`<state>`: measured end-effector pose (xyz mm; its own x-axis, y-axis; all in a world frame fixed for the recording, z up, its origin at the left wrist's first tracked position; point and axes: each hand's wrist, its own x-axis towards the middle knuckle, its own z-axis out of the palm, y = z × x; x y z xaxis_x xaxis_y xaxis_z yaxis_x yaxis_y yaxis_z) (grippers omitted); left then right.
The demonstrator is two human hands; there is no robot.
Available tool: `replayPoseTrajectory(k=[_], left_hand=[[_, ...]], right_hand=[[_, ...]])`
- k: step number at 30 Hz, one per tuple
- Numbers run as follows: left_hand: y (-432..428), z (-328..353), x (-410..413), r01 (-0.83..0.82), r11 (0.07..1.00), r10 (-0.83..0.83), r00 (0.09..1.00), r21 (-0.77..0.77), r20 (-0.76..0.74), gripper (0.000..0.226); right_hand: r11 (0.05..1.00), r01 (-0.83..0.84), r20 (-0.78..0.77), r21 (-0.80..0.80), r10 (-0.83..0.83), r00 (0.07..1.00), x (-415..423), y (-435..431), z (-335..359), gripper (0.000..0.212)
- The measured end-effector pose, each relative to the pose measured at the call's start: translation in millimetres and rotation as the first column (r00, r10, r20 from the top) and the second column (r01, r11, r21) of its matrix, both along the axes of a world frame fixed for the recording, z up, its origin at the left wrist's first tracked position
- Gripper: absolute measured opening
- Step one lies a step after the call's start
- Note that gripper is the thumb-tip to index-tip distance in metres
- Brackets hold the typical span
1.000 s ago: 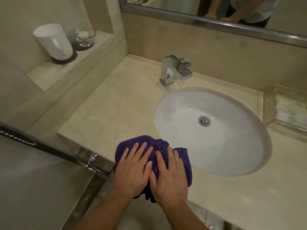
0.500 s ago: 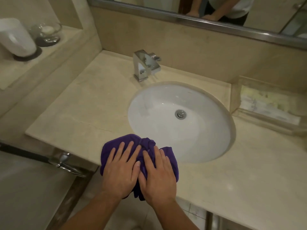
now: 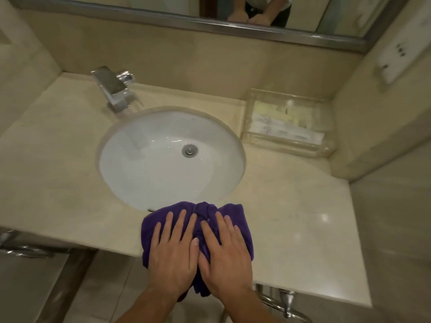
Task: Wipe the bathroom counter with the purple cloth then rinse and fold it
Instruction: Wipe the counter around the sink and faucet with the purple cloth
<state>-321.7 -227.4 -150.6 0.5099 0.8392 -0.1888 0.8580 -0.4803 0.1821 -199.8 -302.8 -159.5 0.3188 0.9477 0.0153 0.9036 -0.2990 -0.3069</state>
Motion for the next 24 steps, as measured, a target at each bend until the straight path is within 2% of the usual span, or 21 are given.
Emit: replayPoseTrajectory(k=[9,14,19,22,24], left_hand=[[-53.7,-2.0,102.0,0.18,0.982,-0.179,0.983,-0.048,0.027,0.061],[-85.4,-2.6,159.5,0.287,0.958,-0.286,0.958,-0.028,0.023,0.061],[-115.3,1.1,194.2,0.39,0.921,-0.387,0.918,-0.019,0.086,0.052],[-118.2,-0.9,188.9,0.302,0.952,-0.296,0.95,-0.055,0.097,0.054],[-113.9,-3.2,184.1,0.244,0.966,-0.238,0.968,-0.086,0.074,0.056]], right_hand=[[0.984,0.177,-0.032,0.002,-0.177,0.984,90.4,-77.3,-3.4,0.056],[0.948,0.317,-0.019,0.017,-0.317,0.948,133.7,-120.1,-6.9,0.056],[0.888,0.461,0.0,0.004,-0.461,0.888,160.4,-157.3,-7.1,0.062],[0.857,0.514,-0.044,-0.035,-0.515,0.856,154.4,-152.3,-3.7,0.065],[0.87,0.491,-0.045,-0.046,-0.493,0.869,149.8,-142.7,-5.5,0.064]])
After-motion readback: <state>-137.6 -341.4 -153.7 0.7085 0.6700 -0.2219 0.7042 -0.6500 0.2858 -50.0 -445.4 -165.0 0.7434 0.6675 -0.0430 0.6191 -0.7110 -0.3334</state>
